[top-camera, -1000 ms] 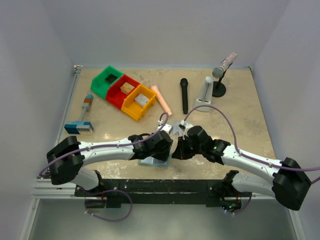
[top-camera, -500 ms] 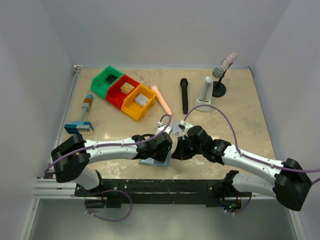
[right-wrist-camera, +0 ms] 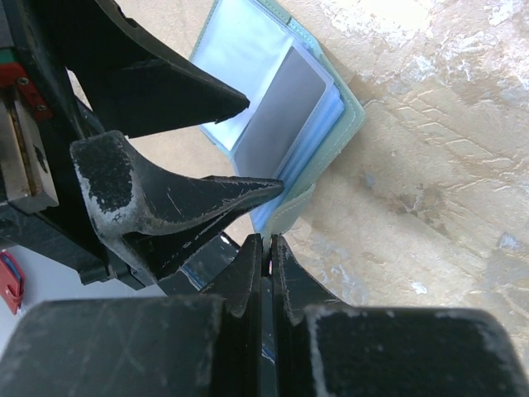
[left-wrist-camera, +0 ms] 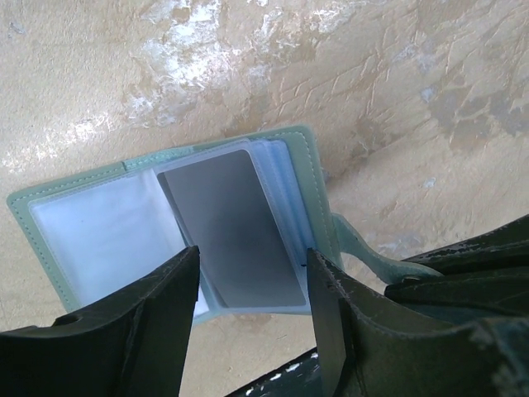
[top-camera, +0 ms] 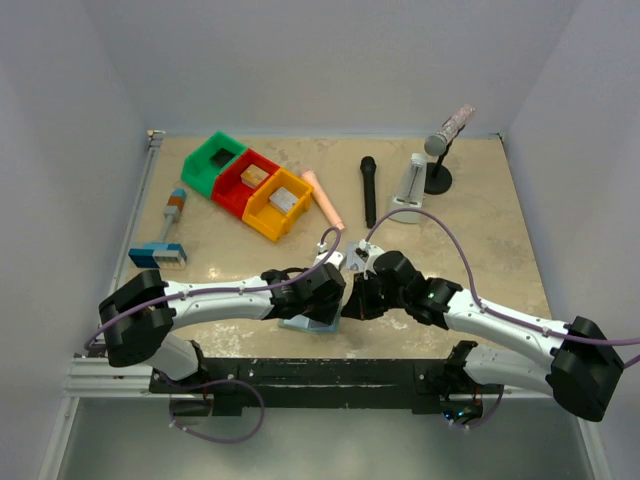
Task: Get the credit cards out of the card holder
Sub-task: Remove the credit card from the card holder.
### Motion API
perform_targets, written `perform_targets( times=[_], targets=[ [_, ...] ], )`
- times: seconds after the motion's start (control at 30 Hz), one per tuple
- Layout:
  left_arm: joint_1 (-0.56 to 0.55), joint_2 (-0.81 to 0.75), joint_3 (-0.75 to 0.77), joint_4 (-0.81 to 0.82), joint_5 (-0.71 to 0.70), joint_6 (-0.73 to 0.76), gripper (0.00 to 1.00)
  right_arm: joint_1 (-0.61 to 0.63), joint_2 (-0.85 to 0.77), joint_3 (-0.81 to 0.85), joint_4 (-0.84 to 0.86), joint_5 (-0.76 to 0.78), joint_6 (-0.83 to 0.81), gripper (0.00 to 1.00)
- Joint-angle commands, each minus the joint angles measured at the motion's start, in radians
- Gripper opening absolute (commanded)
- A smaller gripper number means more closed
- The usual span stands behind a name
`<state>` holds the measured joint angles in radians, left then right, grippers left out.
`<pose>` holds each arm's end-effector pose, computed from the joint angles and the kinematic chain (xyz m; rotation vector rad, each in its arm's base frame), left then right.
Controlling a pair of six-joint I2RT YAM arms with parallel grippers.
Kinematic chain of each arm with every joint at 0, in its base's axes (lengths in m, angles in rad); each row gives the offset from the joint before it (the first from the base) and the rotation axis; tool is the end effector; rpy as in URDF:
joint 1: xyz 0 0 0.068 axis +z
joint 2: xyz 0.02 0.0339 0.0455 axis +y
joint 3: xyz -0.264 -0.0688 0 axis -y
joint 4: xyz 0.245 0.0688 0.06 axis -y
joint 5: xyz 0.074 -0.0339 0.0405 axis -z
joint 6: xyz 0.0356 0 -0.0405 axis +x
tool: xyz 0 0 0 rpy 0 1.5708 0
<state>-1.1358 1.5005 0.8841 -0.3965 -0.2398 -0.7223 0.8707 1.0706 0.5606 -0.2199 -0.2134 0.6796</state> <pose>0.1314 -0.2626 0.1921 0.4444 2.5541 -0.4076 0.1344 0.1713 0.2054 -0.3588 2.4851 0.9766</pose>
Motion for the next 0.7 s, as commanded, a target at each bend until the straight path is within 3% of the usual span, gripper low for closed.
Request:
perform_targets(
  times=[0.0, 0.67],
  targets=[
    [-0.013, -0.022, 0.006, 0.035, 0.013, -0.016, 0.59, 0.008, -0.015, 0.041, 0.024, -0.018, -0.006, 0.0],
    [-0.013, -0.032, 0.001, -0.045, -0.09, -0.048, 0.53, 0.01, -0.032, 0.025, 0.016, -0.004, -0.008, 0.0]
  ],
)
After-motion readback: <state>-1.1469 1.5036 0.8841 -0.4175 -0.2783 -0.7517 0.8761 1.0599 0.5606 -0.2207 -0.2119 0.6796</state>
